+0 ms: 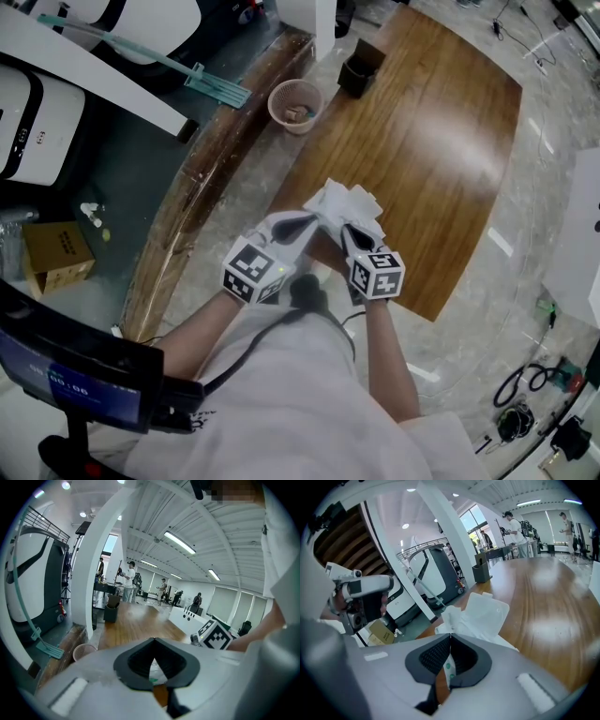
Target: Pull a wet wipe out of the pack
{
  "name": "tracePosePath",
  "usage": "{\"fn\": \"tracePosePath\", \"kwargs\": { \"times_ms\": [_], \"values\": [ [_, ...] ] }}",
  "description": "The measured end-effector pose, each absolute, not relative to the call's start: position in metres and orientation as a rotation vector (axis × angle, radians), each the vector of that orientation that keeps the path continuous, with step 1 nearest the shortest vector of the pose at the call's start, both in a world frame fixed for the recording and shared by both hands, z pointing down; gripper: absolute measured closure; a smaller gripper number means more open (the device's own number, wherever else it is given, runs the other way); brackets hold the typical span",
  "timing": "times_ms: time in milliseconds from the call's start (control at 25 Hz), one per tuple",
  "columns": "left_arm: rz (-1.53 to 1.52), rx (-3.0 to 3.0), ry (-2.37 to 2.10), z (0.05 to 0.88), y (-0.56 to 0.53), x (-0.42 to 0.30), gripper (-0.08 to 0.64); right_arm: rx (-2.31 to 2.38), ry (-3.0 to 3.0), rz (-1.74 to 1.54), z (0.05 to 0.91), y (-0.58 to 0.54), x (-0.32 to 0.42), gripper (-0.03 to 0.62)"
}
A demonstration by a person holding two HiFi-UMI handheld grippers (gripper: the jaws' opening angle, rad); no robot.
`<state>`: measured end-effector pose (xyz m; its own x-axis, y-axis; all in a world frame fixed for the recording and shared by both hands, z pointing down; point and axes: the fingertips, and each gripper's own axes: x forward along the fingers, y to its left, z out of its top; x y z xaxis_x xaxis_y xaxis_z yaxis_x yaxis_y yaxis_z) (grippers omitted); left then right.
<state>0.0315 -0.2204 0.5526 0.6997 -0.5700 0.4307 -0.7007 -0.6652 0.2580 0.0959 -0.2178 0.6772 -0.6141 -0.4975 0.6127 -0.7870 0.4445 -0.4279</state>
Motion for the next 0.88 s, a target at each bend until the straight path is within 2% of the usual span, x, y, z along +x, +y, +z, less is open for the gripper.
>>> {"fn": "tracePosePath", "kwargs": {
  "times_ms": [880],
  "values": [
    [0.408, 2.570, -0.939, 0.538, -0.214, 0.030, 0.558, 1.232, -2.338, 0.904, 0.647, -0.210, 0.107, 0.581]
  ]
}}
